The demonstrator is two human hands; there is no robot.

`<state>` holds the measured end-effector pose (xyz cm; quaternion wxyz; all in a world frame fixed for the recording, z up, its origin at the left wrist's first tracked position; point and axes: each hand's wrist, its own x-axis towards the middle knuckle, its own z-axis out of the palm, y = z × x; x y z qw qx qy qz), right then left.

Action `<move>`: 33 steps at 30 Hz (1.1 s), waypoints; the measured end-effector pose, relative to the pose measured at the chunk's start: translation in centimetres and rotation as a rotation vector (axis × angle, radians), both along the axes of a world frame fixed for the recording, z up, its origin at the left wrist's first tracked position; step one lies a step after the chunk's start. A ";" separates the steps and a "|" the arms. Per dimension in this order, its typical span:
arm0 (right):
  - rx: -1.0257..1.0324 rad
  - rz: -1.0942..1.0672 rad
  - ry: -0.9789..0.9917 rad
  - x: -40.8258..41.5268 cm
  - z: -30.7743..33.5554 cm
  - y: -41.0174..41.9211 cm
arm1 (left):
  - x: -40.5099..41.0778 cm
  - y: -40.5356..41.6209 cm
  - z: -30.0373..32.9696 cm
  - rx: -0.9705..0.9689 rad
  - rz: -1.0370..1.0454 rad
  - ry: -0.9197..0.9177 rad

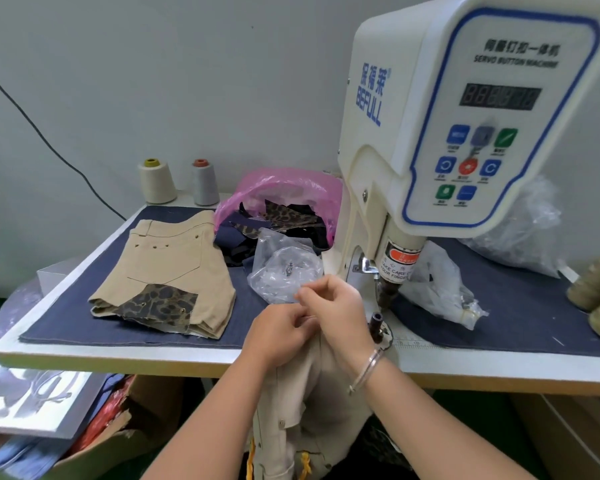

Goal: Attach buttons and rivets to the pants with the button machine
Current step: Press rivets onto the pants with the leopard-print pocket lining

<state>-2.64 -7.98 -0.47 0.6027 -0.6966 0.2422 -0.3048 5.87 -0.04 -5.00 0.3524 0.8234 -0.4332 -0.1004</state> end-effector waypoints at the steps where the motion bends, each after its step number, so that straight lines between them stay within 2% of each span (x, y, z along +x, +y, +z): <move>1: 0.066 0.019 -0.028 -1.5 -0.1 0.2 | 0.0 0.0 0.0 -0.001 -0.004 -0.006; 4: 0.194 0.059 -0.062 -5.6 -0.3 0.5 | 0.0 0.0 0.0 -0.014 0.010 -0.006; 7: 0.298 -0.002 -0.054 -8.7 -0.6 -0.5 | 0.0 -0.1 -0.1 -0.010 0.025 -0.011; 12: 0.309 -0.118 -0.018 -10.9 -0.4 -4.0 | -0.1 -0.1 0.1 -0.002 0.022 -0.013; 23: 0.045 -0.037 0.109 -9.0 -0.3 -6.8 | -0.2 0.0 0.3 -0.015 0.025 0.003; 33: -0.224 -0.009 0.097 -9.0 -0.5 -6.8 | -0.1 -0.1 0.1 -0.011 0.039 0.023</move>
